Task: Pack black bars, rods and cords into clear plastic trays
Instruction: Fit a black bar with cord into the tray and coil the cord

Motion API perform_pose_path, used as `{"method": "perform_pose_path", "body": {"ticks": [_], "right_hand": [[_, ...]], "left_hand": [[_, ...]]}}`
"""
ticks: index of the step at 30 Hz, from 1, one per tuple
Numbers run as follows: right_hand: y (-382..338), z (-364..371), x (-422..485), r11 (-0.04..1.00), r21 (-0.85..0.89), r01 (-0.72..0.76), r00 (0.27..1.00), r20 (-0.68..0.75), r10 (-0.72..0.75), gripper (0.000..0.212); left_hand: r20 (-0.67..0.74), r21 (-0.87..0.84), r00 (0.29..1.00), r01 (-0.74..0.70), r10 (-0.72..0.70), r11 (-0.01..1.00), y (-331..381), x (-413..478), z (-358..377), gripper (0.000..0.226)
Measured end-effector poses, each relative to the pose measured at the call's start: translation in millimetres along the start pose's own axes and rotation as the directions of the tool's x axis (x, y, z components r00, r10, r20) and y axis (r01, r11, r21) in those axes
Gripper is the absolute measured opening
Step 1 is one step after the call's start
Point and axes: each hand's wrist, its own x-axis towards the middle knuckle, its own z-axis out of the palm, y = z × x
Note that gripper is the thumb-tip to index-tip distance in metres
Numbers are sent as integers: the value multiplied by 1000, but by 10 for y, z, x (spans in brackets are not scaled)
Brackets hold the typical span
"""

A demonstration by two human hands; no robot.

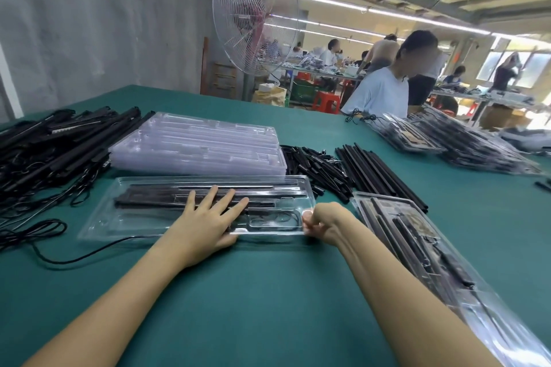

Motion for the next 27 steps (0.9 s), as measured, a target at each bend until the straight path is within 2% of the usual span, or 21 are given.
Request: {"method": "perform_pose_path", "body": {"ticks": [6,9,11,14,16,17,18,19,20,21,22,23,24,25,26,27], "right_hand": [[-31,-71,-57,993,-97,63,996,62,-57,31],[-14,-81,-118,992,-126,22,986,168,-1,28],[38,-69,-120,989,-148,8,982,186,20,30],[114,-64,-79,985,-146,96,989,123,-79,26],[158,-74,-47,987,-104,126,989,89,-117,25],[177,-77,-31,988,-66,139,988,82,-134,24],[199,-85,-15,989,-23,148,987,74,-146,24],[217,-98,3,988,30,149,987,60,-150,22],[236,-122,19,986,94,141,989,41,-145,21],[248,-146,32,979,161,126,991,21,-131,19],[255,-168,45,970,217,110,994,1,-113,17],[253,-184,49,960,261,97,995,-22,-95,16],[249,-193,49,949,301,89,996,-45,-79,13],[241,-199,38,935,344,87,996,-66,-68,12],[229,-205,27,917,389,90,995,-81,-64,13],[216,-218,12,894,436,100,994,-92,-67,14]], "left_hand": [[5,-21,1000,23,-23,1000,-32,-6,18,68],[-11,-69,1000,14,-15,998,-47,2,52,66],[-45,-102,999,24,-28,994,-47,-8,58,66],[-155,-216,985,35,-70,976,-56,-61,-11,66],[-345,-257,938,-81,-13,963,-14,-105,-97,58],[-444,-313,896,-150,-5,938,25,-120,-149,46],[-494,-447,867,-193,-61,873,82,-138,-230,35],[-422,-660,889,-168,-176,732,139,-159,-340,35],[-242,-867,933,-84,-267,492,191,-169,-442,44],[26,-972,971,80,-239,219,225,-177,-518,53],[260,-965,962,262,-78,10,240,-189,-582,60],[397,-906,907,411,139,-96,238,-201,-611,66],[447,-843,832,515,329,-156,246,-210,-609,73],[451,-781,771,585,450,-219,269,-216,-577,78],[449,-703,749,633,488,-324,317,-223,-546,79],[454,-595,761,646,464,-477,391,-213,-518,77]]}}
